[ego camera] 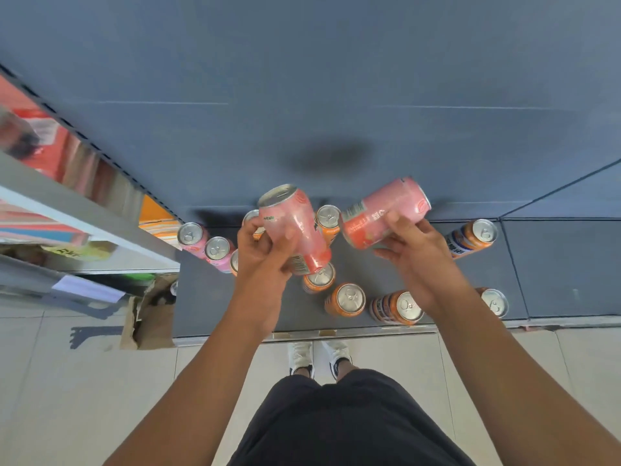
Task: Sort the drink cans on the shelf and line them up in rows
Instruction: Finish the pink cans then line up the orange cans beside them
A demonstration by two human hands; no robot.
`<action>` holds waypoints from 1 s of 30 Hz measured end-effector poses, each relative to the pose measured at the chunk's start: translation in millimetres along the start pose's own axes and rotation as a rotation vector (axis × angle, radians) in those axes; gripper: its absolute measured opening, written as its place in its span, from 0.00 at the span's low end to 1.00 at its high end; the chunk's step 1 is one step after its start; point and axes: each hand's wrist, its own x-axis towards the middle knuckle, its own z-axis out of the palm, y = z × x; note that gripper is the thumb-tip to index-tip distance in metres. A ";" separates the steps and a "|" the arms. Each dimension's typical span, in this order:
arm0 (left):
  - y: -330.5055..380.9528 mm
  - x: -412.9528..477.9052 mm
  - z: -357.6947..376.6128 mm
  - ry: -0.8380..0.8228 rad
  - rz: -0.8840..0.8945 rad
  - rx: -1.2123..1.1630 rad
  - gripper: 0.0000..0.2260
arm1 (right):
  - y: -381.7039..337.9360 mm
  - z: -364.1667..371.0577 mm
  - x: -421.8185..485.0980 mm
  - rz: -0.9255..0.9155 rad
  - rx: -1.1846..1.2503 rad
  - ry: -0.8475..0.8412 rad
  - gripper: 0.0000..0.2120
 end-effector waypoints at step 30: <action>-36.9 -63.9 233.3 -0.490 -0.331 0.041 0.20 | -60.6 -196.1 -101.4 -0.001 0.694 0.108 0.28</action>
